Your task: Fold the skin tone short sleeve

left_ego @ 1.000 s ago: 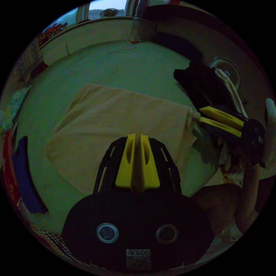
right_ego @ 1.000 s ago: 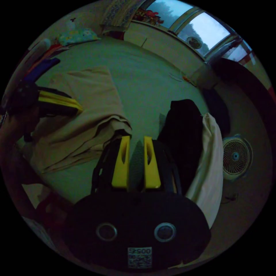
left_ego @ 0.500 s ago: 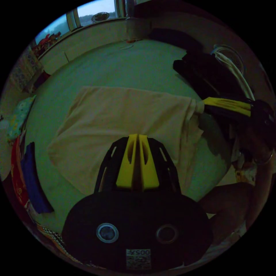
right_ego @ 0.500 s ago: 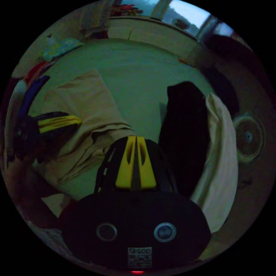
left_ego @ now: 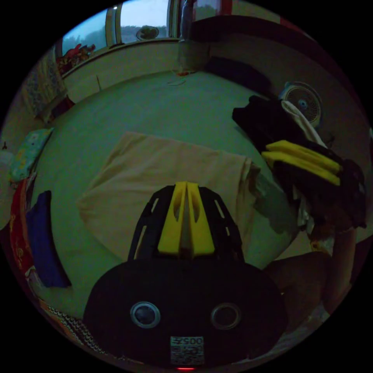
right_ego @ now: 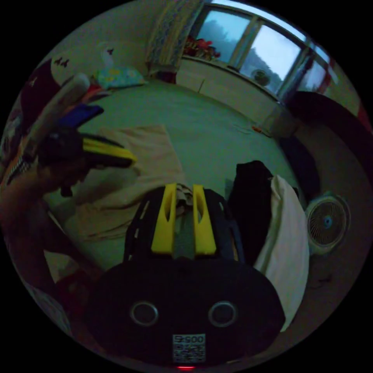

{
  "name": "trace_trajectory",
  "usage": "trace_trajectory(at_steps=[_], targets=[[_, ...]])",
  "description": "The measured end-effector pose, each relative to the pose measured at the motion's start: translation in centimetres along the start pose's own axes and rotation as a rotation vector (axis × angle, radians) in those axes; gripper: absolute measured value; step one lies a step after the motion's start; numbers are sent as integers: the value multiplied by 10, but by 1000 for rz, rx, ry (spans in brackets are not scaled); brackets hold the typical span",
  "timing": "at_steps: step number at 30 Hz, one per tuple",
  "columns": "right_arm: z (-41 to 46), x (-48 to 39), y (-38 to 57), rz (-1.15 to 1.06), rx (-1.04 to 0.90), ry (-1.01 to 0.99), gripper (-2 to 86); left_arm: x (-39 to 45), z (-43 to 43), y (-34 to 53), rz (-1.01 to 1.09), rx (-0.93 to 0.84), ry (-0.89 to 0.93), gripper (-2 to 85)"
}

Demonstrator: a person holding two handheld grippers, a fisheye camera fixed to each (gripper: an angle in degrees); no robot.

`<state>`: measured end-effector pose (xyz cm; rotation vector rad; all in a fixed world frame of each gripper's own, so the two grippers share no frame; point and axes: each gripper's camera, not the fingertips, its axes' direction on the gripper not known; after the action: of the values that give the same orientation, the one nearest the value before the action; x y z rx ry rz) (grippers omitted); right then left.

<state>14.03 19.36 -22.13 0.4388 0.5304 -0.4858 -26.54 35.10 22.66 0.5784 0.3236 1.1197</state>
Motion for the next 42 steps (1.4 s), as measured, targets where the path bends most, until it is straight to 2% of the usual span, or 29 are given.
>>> trace_trajectory(at_steps=[6, 19, 27, 42], targets=[[18, -27, -1, -105, -104, 81, 45, -17, 2, -3, -71, -37, 29, -3], [18, -62, -12, -123, -27, 121, 23, -29, 6, -11, -70, -80, -5, -3], [14, -64, -18, -78, 26, 82, -11, -46, 7, -15, -80, -99, -14, -2], [21, -40, -18, -3, -119, -20, -17, -57, 17, -22, -51, -165, -43, -3]])
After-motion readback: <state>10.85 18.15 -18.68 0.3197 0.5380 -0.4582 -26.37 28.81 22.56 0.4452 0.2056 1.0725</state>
